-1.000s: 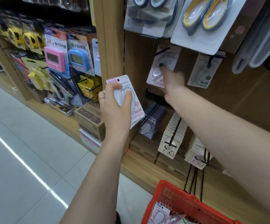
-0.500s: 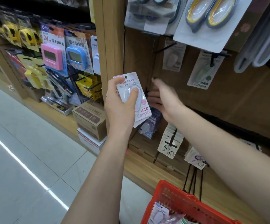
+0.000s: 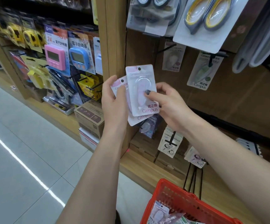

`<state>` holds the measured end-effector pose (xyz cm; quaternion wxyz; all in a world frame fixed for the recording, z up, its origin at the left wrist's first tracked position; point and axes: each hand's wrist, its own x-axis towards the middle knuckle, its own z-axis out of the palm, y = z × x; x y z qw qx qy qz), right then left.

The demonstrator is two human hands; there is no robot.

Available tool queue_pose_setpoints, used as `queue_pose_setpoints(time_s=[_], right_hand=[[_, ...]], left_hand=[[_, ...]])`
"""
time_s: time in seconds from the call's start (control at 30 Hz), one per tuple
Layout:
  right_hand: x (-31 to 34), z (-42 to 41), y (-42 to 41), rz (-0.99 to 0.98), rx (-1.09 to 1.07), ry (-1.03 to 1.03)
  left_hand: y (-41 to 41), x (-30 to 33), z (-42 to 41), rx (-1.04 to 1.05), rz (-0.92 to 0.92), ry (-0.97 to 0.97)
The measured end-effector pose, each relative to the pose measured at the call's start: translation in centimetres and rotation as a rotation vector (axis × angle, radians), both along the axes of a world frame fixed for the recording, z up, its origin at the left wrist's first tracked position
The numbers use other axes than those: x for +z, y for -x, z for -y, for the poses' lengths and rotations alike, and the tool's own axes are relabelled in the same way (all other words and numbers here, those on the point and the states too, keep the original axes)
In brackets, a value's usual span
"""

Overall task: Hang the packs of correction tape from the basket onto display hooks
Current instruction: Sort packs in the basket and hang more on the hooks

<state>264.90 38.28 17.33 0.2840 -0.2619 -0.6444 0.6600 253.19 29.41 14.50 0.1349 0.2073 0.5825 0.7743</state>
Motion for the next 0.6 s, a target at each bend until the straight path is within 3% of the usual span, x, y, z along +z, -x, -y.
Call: queue_pose_setpoints(time_s=[0.17,0.43,0.6], right_hand=[[-0.4,0.6,-1.4,-0.038,-0.107,-0.222],[0.7,1.1,-0.2,-0.151,-0.238,-0.146],[0.8,1.5,1.1,-0.149,-0.258,-0.232]], left_hand=[[0.5,-0.4,0.3,0.038,-0.061,0.041],[0.1,-0.2,0.5,0.055,-0.062,0.071],[0.1,-0.2,0.6,0.057,-0.085,0.094]])
